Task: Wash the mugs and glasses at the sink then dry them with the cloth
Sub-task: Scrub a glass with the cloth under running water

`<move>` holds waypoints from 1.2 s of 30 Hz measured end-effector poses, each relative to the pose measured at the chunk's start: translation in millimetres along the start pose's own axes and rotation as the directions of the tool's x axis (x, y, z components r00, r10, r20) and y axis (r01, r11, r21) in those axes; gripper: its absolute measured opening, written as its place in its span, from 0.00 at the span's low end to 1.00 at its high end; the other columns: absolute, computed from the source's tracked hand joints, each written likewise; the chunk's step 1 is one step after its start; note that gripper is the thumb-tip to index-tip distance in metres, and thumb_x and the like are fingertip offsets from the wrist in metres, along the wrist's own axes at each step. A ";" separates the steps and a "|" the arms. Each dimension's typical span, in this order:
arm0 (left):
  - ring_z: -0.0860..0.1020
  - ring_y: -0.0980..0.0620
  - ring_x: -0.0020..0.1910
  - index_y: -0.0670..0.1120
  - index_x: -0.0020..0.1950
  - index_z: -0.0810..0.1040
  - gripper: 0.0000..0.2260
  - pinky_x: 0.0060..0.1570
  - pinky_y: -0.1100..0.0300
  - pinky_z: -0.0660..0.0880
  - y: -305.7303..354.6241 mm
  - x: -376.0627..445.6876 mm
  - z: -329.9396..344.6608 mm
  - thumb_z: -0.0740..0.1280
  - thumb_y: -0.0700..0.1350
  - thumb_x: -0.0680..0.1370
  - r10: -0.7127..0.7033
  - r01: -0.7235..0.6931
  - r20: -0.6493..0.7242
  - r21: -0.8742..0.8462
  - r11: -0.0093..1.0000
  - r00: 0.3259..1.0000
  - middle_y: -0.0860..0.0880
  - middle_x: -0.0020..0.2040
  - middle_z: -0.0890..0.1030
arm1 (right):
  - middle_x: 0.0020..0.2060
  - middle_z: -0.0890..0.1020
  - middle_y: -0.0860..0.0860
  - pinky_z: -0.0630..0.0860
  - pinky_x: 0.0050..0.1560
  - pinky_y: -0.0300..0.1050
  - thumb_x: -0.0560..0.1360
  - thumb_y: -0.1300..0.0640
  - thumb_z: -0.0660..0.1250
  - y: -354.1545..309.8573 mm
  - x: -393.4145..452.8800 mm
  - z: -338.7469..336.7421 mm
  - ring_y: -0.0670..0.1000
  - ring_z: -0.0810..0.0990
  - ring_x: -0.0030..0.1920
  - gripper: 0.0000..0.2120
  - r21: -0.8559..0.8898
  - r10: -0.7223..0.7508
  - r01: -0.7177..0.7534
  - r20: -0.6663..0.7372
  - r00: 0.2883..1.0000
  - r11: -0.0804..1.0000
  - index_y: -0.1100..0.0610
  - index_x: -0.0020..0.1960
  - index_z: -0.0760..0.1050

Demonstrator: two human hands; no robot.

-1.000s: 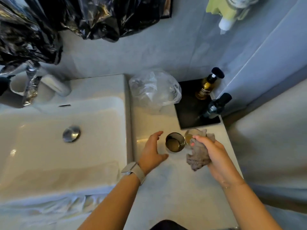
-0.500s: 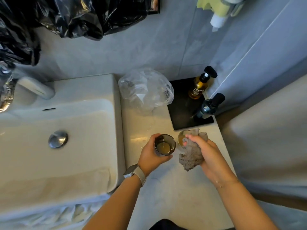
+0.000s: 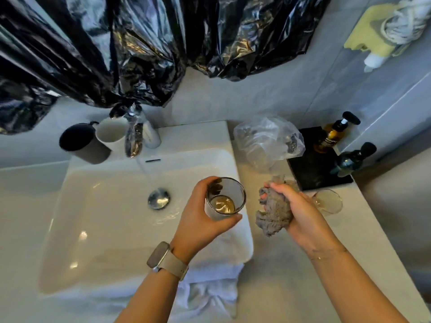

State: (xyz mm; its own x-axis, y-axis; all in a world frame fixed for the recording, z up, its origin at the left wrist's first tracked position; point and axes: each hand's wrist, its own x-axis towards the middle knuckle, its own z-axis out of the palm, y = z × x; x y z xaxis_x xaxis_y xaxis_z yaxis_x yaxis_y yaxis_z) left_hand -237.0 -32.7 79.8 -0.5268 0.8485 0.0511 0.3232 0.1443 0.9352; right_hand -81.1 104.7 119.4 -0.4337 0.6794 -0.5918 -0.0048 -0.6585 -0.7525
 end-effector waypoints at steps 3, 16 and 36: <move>0.74 0.61 0.61 0.59 0.67 0.67 0.34 0.56 0.72 0.70 -21.4 -9.6 -62.0 0.78 0.57 0.65 0.000 -0.002 0.030 0.072 0.997 1.000 0.61 0.61 0.74 | 0.40 0.84 0.55 0.79 0.34 0.44 0.77 0.58 0.66 24.5 -2.5 49.2 0.51 0.83 0.39 0.07 0.022 -0.004 0.003 0.032 0.999 1.000 0.59 0.51 0.81; 0.68 0.47 0.55 0.56 0.71 0.66 0.34 0.49 0.54 0.73 -87.4 21.8 -222.3 0.74 0.58 0.67 -0.337 -0.221 0.400 0.860 0.461 0.852 0.49 0.57 0.70 | 0.41 0.83 0.54 0.79 0.35 0.42 0.76 0.57 0.68 81.5 12.9 176.3 0.49 0.82 0.40 0.06 -0.040 0.032 -0.027 0.135 0.990 0.999 0.59 0.50 0.80; 0.71 0.47 0.54 0.57 0.69 0.66 0.35 0.49 0.56 0.73 -96.8 26.7 -229.0 0.75 0.58 0.66 -0.273 -0.116 0.244 0.904 0.412 0.930 0.50 0.57 0.72 | 0.37 0.85 0.51 0.78 0.32 0.38 0.76 0.58 0.69 95.1 14.4 177.1 0.46 0.84 0.36 0.06 -0.143 0.088 -0.069 0.135 0.987 0.987 0.58 0.50 0.81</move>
State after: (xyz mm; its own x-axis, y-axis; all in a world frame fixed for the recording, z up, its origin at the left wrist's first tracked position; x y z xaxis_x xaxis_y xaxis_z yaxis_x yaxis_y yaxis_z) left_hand -462.4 -140.6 70.8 -0.3863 0.8744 -0.2934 0.9049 0.4210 0.0631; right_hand -247.4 -5.5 90.5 -0.5497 0.5690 -0.6116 0.1538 -0.6507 -0.7436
